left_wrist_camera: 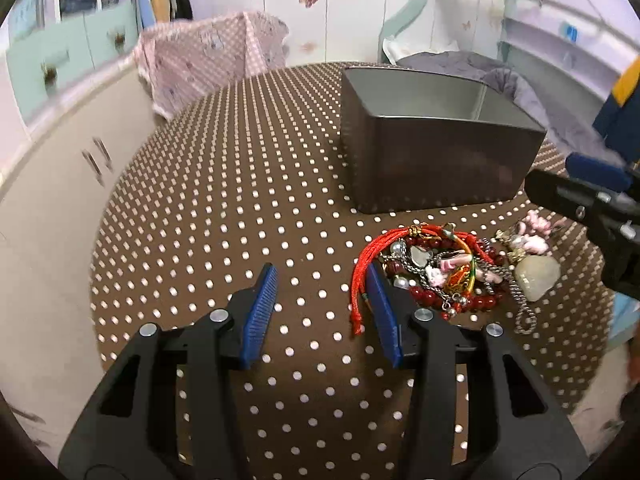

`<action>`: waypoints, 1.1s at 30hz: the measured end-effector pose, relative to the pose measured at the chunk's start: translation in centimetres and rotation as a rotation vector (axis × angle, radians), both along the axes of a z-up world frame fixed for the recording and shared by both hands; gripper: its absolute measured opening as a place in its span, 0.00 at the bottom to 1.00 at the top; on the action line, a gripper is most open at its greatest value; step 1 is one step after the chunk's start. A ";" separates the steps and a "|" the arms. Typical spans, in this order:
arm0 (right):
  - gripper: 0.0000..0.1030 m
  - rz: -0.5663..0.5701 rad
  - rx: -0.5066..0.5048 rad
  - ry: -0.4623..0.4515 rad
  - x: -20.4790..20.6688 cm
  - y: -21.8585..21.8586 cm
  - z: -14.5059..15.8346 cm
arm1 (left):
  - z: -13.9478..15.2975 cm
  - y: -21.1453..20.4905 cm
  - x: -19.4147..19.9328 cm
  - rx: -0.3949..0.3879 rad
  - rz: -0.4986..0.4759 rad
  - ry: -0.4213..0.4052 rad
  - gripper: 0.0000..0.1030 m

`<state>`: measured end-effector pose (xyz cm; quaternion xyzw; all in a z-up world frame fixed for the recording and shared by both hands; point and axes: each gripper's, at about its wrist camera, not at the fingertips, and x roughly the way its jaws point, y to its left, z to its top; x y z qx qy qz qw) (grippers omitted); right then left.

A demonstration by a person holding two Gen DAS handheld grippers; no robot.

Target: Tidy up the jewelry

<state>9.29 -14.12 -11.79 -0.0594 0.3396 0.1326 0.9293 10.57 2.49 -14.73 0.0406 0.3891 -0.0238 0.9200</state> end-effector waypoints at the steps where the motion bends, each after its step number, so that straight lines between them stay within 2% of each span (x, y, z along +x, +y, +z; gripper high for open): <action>1: 0.69 0.000 0.001 0.000 0.0 0.0 0.0 | 0.0 -0.2 0.0 0.007 -0.002 -0.005 0.35; 2: 0.69 0.001 0.001 0.000 0.0 -0.1 0.0 | 0.0 -0.3 0.0 -0.007 -0.018 -0.007 0.28; 3: 0.69 0.000 0.001 -0.001 -0.1 -0.2 0.0 | 0.1 -0.5 0.1 -0.018 -0.026 -0.009 0.16; 4: 0.69 -0.002 0.000 -0.003 -0.1 -0.1 0.1 | 0.1 -0.6 0.1 -0.014 -0.026 -0.010 0.09; 6: 0.69 -0.006 0.000 -0.005 -0.2 -0.3 0.1 | 0.1 -1.1 0.1 0.020 -0.035 -0.021 0.06; 8: 0.69 -0.010 0.002 -0.006 -0.2 -0.5 0.1 | 0.2 -1.1 0.1 0.021 -0.034 -0.018 0.05; 10: 0.69 -0.015 0.005 -0.008 -0.3 -0.7 0.2 | 0.6 -0.8 0.1 -0.026 -0.032 -0.015 0.03; 12: 0.69 -0.013 0.014 -0.008 -0.3 -1.0 0.2 | 1.6 -0.1 0.0 -0.107 -0.037 -0.028 0.03; 19: 0.69 0.008 0.043 0.002 -0.5 -1.1 0.2 | 4.5 1.0 -0.7 -0.204 -0.032 -0.112 0.03; 24: 0.69 0.027 0.053 0.009 -0.7 -0.9 0.1 | 6.6 1.4 -1.8 -0.213 -0.046 -0.184 0.03; 28: 0.69 0.032 0.055 0.012 -0.7 -0.8 0.0 | 6.1 0.5 -2.4 -0.161 -0.099 -0.176 0.04; 29: 0.69 0.033 0.055 0.014 -0.7 -0.8 0.0 | 5.4 0.2 -2.1 -0.145 -0.109 -0.140 0.06; 30: 0.69 0.034 0.055 0.016 -0.7 -0.8 -0.1 | 4.9 0.1 -1.7 -0.136 -0.105 -0.114 0.24; 31: 0.69 0.033 0.053 0.017 -0.7 -0.8 -0.1 | 4.3 0.1 -1.3 -0.125 -0.086 -0.085 0.67; 32: 0.69 0.032 0.053 0.019 -0.7 -0.8 -0.1 | 3.9 0.3 -1.3 -0.123 -0.066 -0.080 0.78; 33: 0.69 0.031 0.051 0.020 -0.7 -0.9 -0.2 | 3.7 0.4 -1.4 -0.129 -0.053 -0.089 0.78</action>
